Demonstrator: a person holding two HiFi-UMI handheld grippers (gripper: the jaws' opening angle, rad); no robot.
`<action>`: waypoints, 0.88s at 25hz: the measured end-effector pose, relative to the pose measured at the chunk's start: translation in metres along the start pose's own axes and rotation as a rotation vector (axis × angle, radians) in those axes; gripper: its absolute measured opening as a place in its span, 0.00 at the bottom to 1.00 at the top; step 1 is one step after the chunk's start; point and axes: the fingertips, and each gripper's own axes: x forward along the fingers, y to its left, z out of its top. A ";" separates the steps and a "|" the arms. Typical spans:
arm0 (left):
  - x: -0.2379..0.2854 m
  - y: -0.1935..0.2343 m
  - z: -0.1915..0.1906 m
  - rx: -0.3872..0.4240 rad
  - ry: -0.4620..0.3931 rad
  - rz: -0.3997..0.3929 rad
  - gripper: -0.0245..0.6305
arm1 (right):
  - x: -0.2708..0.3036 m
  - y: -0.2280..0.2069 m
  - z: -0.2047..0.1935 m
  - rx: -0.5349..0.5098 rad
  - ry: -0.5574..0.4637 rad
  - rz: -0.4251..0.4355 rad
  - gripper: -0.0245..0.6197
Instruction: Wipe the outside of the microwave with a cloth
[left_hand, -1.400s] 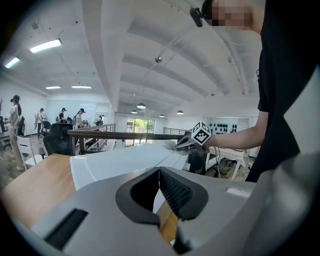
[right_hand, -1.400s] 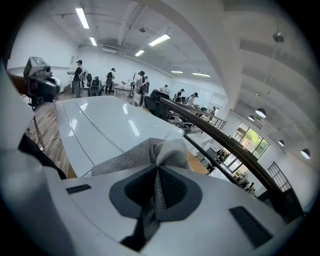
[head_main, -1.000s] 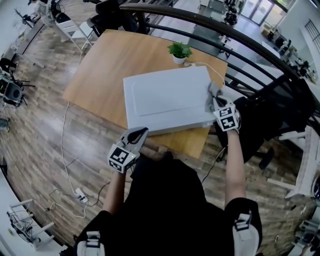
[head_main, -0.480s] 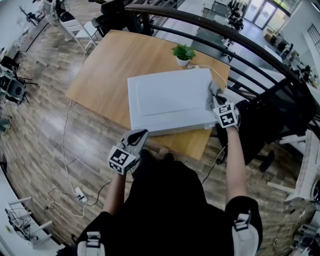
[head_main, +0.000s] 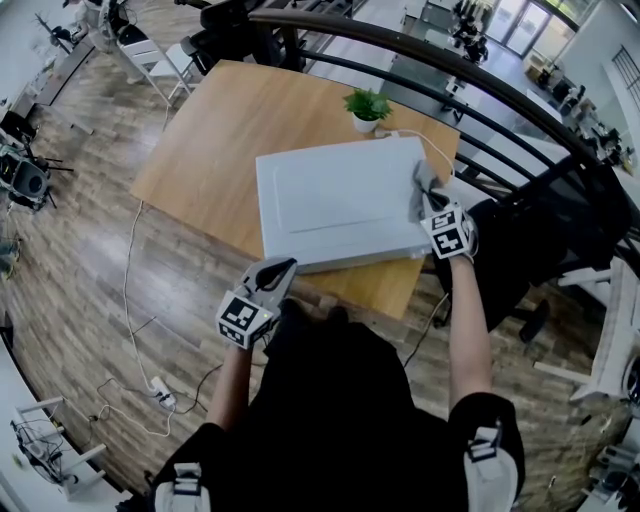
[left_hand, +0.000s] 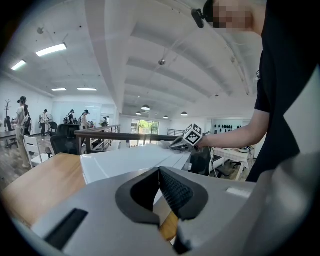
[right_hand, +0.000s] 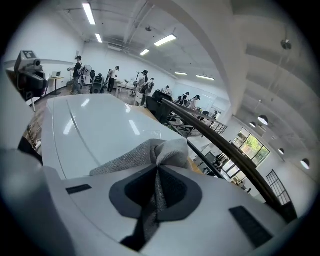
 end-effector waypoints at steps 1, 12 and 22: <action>-0.001 0.001 -0.002 -0.002 0.002 0.000 0.04 | 0.000 0.000 0.000 -0.002 0.000 -0.007 0.05; 0.001 0.009 0.005 0.012 -0.010 -0.015 0.04 | 0.008 0.030 0.024 -0.024 -0.022 0.041 0.05; -0.015 0.026 0.000 -0.012 -0.002 0.002 0.04 | 0.013 0.088 0.061 -0.015 -0.037 0.139 0.05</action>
